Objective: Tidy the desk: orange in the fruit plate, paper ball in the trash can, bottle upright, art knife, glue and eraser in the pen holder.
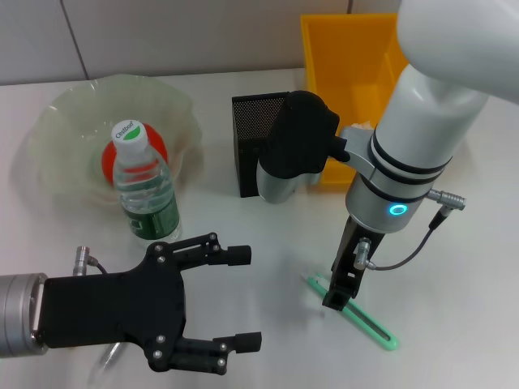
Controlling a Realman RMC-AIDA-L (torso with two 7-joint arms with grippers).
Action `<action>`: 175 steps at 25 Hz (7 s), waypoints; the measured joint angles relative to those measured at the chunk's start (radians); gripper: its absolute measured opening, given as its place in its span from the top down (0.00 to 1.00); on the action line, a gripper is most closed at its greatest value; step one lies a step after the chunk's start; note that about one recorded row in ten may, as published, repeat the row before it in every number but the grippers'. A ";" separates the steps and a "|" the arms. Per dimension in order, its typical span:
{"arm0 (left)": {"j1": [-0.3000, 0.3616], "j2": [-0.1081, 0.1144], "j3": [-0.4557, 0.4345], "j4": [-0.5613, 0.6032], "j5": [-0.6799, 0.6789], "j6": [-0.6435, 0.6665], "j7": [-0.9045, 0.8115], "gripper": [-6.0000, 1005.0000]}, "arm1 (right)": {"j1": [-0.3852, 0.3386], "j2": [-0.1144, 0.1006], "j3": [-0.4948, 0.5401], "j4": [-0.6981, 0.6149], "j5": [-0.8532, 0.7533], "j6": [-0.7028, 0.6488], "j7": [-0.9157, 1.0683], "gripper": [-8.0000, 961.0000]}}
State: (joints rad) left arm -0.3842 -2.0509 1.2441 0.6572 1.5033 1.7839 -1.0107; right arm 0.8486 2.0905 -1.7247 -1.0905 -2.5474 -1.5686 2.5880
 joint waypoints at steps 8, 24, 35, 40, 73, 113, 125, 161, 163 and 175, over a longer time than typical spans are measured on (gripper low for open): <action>-0.002 0.000 -0.003 0.000 0.000 0.000 0.000 0.14 | 0.004 0.000 -0.018 0.000 0.013 0.012 0.001 0.44; 0.001 -0.002 -0.005 0.003 0.000 -0.003 0.001 0.14 | 0.020 0.002 -0.054 0.044 0.013 0.042 0.006 0.45; -0.002 -0.003 -0.006 0.002 0.000 -0.009 0.001 0.14 | 0.020 0.002 -0.055 0.049 0.015 0.048 0.006 0.57; -0.002 -0.003 -0.005 0.002 0.000 -0.013 0.001 0.14 | 0.020 0.002 -0.055 0.051 0.015 0.049 0.007 0.57; -0.002 -0.005 -0.006 0.003 0.000 -0.015 0.001 0.14 | 0.021 0.001 -0.087 0.043 0.003 0.062 0.050 0.80; -0.006 -0.008 -0.006 0.014 0.000 -0.009 0.001 0.14 | -0.359 -0.008 0.075 -0.630 -0.170 0.126 0.050 0.80; -0.007 -0.009 -0.006 0.015 0.000 -0.016 0.001 0.14 | -0.457 -0.003 0.066 -0.695 -0.178 0.343 -0.008 0.80; -0.012 -0.014 0.000 0.015 -0.002 -0.017 0.001 0.14 | -0.637 -0.007 -0.092 -0.539 -0.068 1.166 -0.118 0.80; -0.012 -0.014 0.000 0.015 -0.002 -0.018 0.001 0.14 | -0.639 -0.007 -0.103 -0.528 -0.067 1.192 -0.118 0.80; -0.014 -0.015 -0.006 0.012 -0.001 -0.020 0.001 0.14 | -0.625 -0.010 -0.144 -0.456 -0.030 1.310 -0.112 0.80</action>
State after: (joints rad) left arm -0.3977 -2.0654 1.2379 0.6694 1.5019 1.7640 -1.0094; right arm 0.2236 2.0801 -1.8682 -1.5465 -2.5770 -0.2587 2.4757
